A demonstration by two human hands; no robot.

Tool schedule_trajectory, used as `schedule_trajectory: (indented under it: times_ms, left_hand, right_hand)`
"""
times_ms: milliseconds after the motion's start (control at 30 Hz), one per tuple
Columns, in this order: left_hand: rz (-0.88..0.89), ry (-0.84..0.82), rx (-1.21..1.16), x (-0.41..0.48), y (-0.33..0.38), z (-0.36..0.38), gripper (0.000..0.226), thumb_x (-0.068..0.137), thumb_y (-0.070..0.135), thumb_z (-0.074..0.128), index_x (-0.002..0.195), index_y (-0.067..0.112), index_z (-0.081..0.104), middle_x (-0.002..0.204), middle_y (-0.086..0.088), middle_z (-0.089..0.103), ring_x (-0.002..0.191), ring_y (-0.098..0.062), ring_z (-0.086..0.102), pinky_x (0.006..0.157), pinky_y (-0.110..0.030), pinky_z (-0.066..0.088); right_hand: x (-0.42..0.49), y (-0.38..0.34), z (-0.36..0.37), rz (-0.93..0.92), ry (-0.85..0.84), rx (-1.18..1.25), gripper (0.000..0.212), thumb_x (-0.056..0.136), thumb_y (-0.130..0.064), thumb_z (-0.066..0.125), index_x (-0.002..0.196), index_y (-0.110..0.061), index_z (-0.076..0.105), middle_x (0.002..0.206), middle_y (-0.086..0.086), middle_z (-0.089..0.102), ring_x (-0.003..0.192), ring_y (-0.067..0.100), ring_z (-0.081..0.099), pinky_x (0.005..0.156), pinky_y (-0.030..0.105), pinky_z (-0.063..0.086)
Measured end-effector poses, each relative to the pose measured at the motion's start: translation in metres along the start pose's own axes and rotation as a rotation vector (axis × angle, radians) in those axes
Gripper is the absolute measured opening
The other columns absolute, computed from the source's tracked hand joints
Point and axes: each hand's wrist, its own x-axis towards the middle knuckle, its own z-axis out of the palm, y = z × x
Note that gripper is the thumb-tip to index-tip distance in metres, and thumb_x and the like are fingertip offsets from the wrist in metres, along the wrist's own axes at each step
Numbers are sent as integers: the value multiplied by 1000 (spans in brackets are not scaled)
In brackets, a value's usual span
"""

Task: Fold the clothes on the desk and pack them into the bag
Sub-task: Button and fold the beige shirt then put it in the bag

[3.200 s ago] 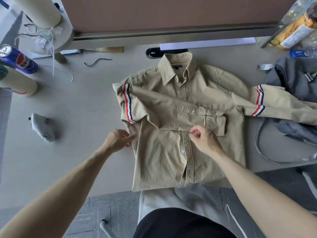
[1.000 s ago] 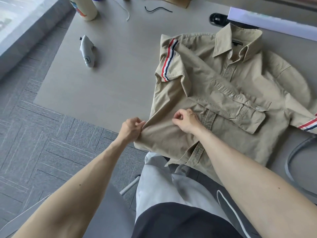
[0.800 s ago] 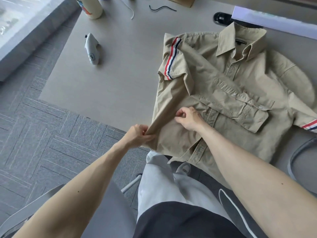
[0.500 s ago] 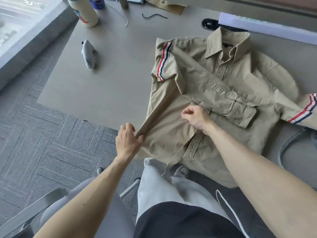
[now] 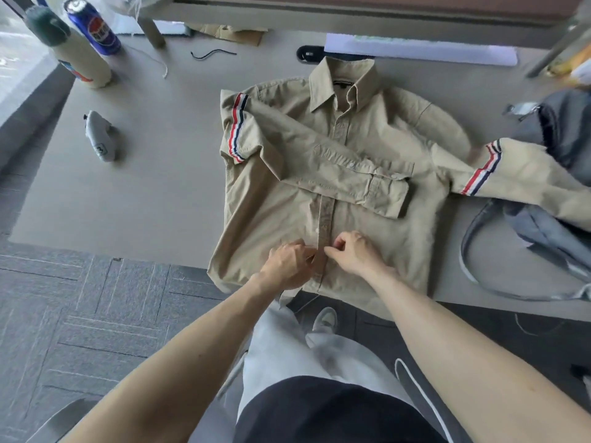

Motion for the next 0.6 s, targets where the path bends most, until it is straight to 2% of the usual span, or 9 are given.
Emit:
schedule_trajectory:
  times_ms: [100,200,267,333,400,533,600]
  left_hand:
    - [97,-108,68,-2,-3,-7,40,100,57,41,110,32,71,103,8,58,93,-9,48,83,-39,49]
    - [127,-239,91,6,-14,-10,29,96,48,54,119,39,70,126,6,56,112,-12,51,93,-45,45]
    - [130,-248,13,14,-18,-12,26,95,38,58,116,34,74,121,-2,62,106,-18,59,87,-42,50]
    - [102,-212,-85,22,-13,-19,24,96,20,57,107,17,78,105,-12,72,92,-28,66,78,-40,53]
    - [39,-144,-136,31,-11,-22,26,94,8,55,102,12,79,100,-11,76,87,-29,71,78,-42,56]
    - [-110,74,-171,42,-14,-15,14,90,25,62,97,26,75,89,-6,76,76,-24,73,67,-40,61]
    - [-123,171,-208,47,-14,-13,10,88,27,65,95,27,73,84,-6,76,71,-24,72,61,-36,60]
  right_hand:
    - [6,-16,-4,51,83,15,36,87,-58,59,95,-23,63,104,3,66,98,24,61,72,30,44]
    - [10,-31,-2,65,147,-28,44,84,-60,61,100,-20,64,105,4,66,86,23,61,60,26,37]
    - [12,-37,1,87,152,-35,41,86,-52,63,103,-15,65,108,8,66,82,22,61,55,24,34]
    - [13,-40,1,116,152,-31,40,87,-48,62,106,-12,64,113,12,65,90,27,64,62,25,36]
    - [12,-40,1,122,164,13,47,85,-53,63,111,-13,61,119,11,61,100,28,62,68,27,36]
    - [12,-40,4,136,124,35,63,87,-51,67,128,-8,47,127,17,53,113,29,56,76,30,41]
    - [14,-42,10,113,133,55,74,82,-54,71,130,-4,43,137,21,45,124,33,49,92,37,45]
